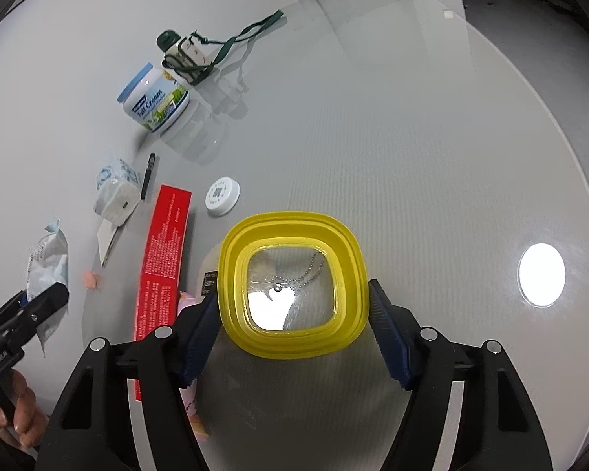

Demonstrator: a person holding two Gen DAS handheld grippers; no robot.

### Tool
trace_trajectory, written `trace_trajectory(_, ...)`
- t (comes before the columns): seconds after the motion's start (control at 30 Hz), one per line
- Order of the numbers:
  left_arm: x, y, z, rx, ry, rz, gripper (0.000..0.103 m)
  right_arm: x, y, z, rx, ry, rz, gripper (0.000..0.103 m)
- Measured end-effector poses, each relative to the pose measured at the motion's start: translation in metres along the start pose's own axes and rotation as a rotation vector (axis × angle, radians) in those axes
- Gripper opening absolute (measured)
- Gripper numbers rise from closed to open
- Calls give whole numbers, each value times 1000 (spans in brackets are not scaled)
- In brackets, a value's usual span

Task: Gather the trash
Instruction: 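Grasp the yellow plastic lid with the right tool while the left tool holds the pack, then carry the pack and lid over the basket and open both tools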

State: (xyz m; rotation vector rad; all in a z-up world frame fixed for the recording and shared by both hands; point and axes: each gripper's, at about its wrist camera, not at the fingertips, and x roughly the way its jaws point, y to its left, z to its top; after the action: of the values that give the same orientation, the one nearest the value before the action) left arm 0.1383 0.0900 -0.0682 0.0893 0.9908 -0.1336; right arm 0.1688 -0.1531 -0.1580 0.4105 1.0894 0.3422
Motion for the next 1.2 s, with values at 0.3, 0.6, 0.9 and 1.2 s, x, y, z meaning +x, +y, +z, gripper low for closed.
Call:
trace_trajectory(0.3,-14,-44,3,94,-31,-65,49,-67,-13,-25,83,-100,-53,68)
trace_trajectory(0.6,-34,-139,-1,229,-54,-195,49,-157,-61,-75,185,-194,-188,68)
trace_trajectory(0.9,-45,-255,-26,363,-18,-319,49,-248,-146,-154,349,-240,-351,68)
trace_trajectory(1.2,-36,-367,-75,499,74,-396,49,-275,-205,-207,381,-171,-475,68)
